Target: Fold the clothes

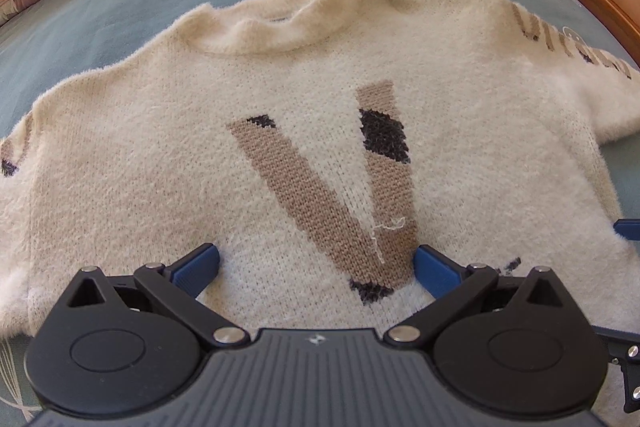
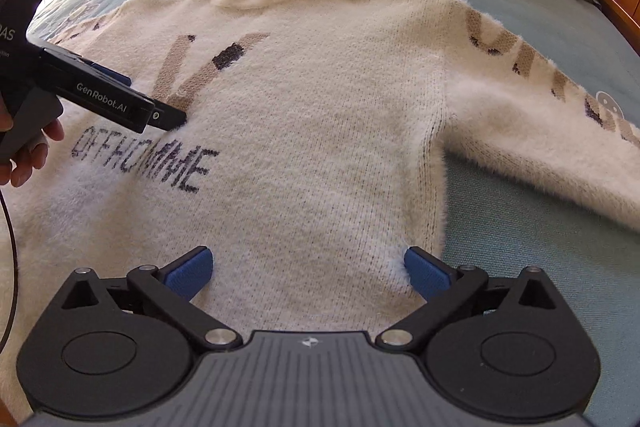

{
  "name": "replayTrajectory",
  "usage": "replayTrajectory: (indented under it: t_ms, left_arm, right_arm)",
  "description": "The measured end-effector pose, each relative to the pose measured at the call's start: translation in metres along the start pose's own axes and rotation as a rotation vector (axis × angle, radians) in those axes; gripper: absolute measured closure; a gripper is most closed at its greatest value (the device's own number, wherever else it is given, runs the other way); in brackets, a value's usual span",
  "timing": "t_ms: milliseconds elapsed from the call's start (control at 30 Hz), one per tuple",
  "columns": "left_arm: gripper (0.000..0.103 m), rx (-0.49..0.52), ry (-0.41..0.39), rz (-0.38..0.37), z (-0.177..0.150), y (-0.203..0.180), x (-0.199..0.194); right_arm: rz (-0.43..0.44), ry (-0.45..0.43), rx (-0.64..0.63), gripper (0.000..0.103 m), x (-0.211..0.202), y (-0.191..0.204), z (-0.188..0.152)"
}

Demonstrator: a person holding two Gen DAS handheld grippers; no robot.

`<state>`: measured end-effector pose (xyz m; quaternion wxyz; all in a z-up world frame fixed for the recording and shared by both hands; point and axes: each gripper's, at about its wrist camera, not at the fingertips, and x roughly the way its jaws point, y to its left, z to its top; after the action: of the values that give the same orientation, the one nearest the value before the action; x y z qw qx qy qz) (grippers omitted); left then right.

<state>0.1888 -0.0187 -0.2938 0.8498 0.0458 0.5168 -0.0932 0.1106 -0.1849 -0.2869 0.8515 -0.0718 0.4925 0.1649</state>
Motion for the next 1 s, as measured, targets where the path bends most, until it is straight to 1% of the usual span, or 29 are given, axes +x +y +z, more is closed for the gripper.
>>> replayTrajectory:
  t_ms: [67, 167, 233, 300, 367, 467, 500, 567, 700, 767, 900, 933, 1000]
  left_arm:
    - [0.0, -0.001, -0.001, 0.0, 0.0, 0.0, 0.0]
    - [0.0, -0.006, -0.011, 0.005, -0.001, -0.001, 0.0]
    - [0.0, -0.01, -0.017, 0.01, -0.002, -0.002, 0.0]
    - [0.0, -0.014, -0.021, 0.014, -0.002, -0.002, -0.001]
    - [0.0, -0.018, -0.026, 0.016, -0.003, -0.002, -0.001]
    - [0.0, -0.025, -0.021, 0.019, -0.002, -0.002, 0.0]
    - [0.0, -0.027, -0.011, 0.02, 0.0, -0.002, 0.0]
    - [0.0, -0.03, 0.038, 0.024, 0.007, -0.002, 0.002]
    - [0.001, -0.018, 0.14, 0.04, 0.025, -0.006, 0.007]
    - [0.001, 0.016, 0.152, 0.049, 0.035, -0.014, 0.005]
    - [0.001, 0.101, 0.092, 0.006, 0.057, -0.043, -0.004]
    - [0.001, 0.121, 0.071, -0.002, 0.063, -0.051, -0.005]
    - [0.001, 0.158, 0.027, -0.012, 0.078, -0.068, 0.0]
  right_arm:
    - [-0.01, -0.013, -0.002, 0.003, -0.006, 0.004, 0.003]
    - [0.017, -0.057, -0.006, 0.003, -0.016, 0.013, 0.003]
    - [0.05, -0.029, -0.037, 0.003, -0.01, 0.021, -0.002]
    - [0.035, 0.001, -0.051, 0.001, -0.001, 0.025, -0.011]
    - [0.044, -0.02, -0.039, 0.0, -0.001, 0.021, -0.019]
    - [0.059, -0.017, -0.054, 0.0, -0.002, 0.019, -0.022]
    - [0.062, -0.007, -0.073, 0.0, -0.002, 0.019, -0.022]
    - [0.07, 0.015, -0.096, 0.0, -0.003, 0.02, -0.018]
    - [0.071, 0.025, -0.062, 0.0, -0.014, 0.005, -0.013]
    - [0.07, 0.028, -0.043, 0.0, -0.02, -0.003, -0.011]
    - [0.069, 0.033, -0.004, 0.001, -0.032, -0.019, -0.006]
    - [0.061, 0.016, 0.009, 0.001, -0.036, -0.026, -0.003]
    - [0.048, -0.048, 0.046, 0.001, -0.039, -0.045, 0.01]
